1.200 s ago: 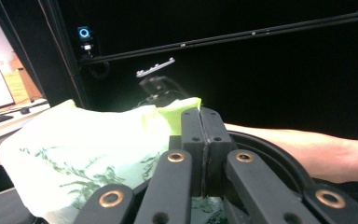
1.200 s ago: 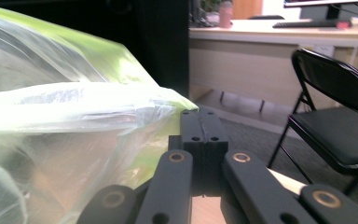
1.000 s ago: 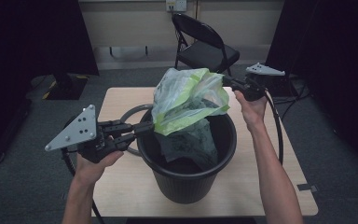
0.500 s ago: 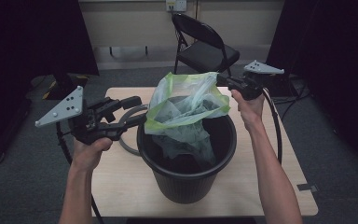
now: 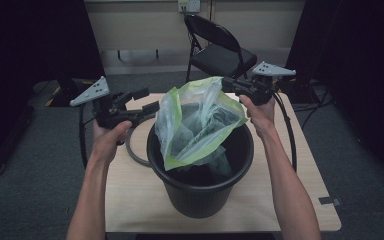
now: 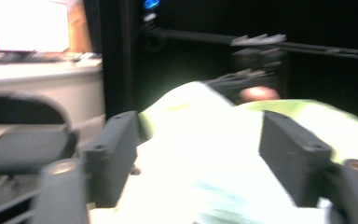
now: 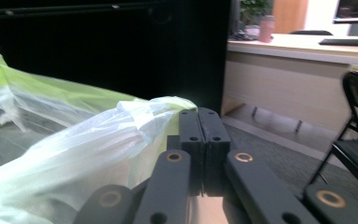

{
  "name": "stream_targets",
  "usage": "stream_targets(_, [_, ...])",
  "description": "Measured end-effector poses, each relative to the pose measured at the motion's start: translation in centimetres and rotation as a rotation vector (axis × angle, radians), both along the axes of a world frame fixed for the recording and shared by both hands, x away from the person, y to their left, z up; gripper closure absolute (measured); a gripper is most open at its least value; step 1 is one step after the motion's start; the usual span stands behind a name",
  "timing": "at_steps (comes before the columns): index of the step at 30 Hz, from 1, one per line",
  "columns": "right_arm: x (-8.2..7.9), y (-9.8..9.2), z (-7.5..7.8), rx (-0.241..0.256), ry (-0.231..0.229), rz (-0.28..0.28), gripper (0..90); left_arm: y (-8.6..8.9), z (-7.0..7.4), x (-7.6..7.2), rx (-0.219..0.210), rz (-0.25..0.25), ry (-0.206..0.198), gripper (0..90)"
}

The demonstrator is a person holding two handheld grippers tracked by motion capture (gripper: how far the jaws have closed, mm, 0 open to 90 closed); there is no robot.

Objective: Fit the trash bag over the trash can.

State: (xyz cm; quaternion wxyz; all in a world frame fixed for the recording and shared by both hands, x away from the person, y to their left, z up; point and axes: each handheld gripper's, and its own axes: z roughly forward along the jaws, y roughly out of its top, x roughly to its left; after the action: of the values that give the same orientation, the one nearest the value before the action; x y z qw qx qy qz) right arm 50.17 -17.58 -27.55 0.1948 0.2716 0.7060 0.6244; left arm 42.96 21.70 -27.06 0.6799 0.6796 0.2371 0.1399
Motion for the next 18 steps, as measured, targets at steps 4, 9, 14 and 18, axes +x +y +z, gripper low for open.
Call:
stream_targets(4, [-0.6, 0.1, 0.2, -0.042, -0.009, 0.010, 76.6, -0.8, -1.6, 1.6, -0.006, -0.099, 0.048, 37.5])
stream_targets(9, [-2.2, -0.9, 1.1, -0.043, -0.006, -0.004, 48.7, -0.9, -2.0, 1.2, 0.039, -0.073, 0.028, 80.6])
stream_targets(14, [-4.8, -1.8, 1.0, -0.085, -0.005, 0.025, 39.7, -0.1, -1.9, -0.2, 0.053, -0.055, 0.002, 90.0])
stream_targets(18, [-5.7, -2.4, 0.2, -0.102, 0.050, 0.040, 39.1, 0.6, -2.1, -1.3, 0.044, -0.042, -0.024, 90.0])
